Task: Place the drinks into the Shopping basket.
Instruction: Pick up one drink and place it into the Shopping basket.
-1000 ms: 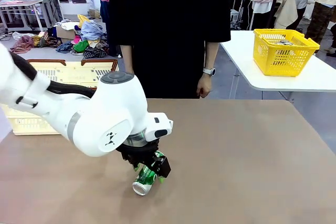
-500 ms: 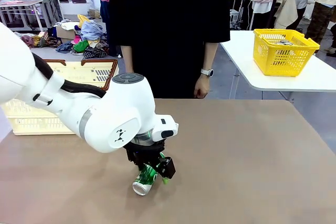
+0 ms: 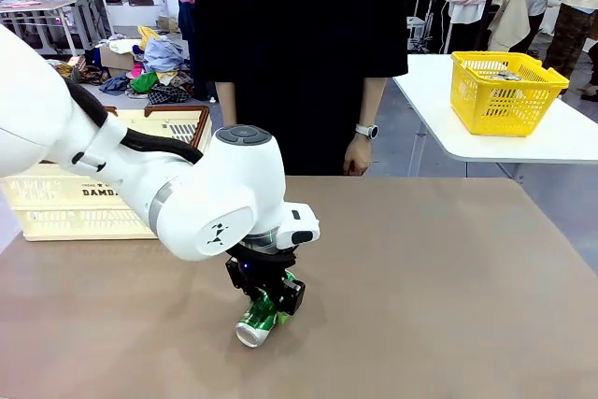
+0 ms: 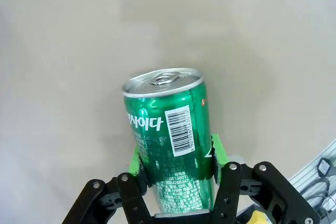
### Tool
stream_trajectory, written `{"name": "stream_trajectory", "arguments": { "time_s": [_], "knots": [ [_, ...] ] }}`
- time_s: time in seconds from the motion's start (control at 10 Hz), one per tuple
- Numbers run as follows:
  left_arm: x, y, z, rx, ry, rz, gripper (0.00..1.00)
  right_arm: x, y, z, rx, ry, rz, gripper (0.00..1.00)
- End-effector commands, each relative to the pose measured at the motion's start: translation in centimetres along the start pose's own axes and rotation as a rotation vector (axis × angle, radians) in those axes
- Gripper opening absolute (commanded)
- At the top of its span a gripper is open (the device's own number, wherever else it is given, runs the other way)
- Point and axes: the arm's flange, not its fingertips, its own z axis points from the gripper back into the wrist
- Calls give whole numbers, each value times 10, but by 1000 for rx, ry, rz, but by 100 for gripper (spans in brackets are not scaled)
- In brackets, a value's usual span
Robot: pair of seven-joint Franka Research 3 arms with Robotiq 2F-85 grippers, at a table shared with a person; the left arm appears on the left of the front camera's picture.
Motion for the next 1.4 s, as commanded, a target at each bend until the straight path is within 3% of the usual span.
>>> {"name": "stream_trajectory", "arguments": {
  "time_s": [0.0, 0.2, 0.3, 0.4, 0.5, 0.7, 0.8, 1.0, 1.1, 1.3],
  "knots": [
    [9, -6, -4, 33, 8, 9, 0, -4, 2, 3, 14, -17, 23, 100],
    [5, -7, 15, 40, -4, 0, 0, -4, 2, 3, 14, -17, 23, 100],
    [1, -8, 59, 72, -9, 26, 0, -4, 2, 3, 14, -17, 23, 100],
    [-4, -11, 116, 13, -29, 43, 0, -4, 2, 3, 14, -17, 23, 100],
    [-4, -12, 175, -1, -78, 34, 0, -4, 2, 3, 14, -17, 23, 100],
    [8, 10, 273, -65, -209, 172, 0, -4, 2, 3, 14, -17, 23, 100],
    [10, 26, 293, -72, -251, 218, 0, -4, 2, 3, 14, -17, 23, 100],
    [4, 37, 297, -86, -298, 283, 0, -4, 2, 3, 14, -17, 23, 100],
    [-3, 30, 323, -61, -273, 208, 0, -4, 2, 3, 14, -17, 23, 100],
    [-3, 30, 323, -61, -273, 208, 0, -4, 2, 3, 14, -17, 23, 100]
  ]
}}
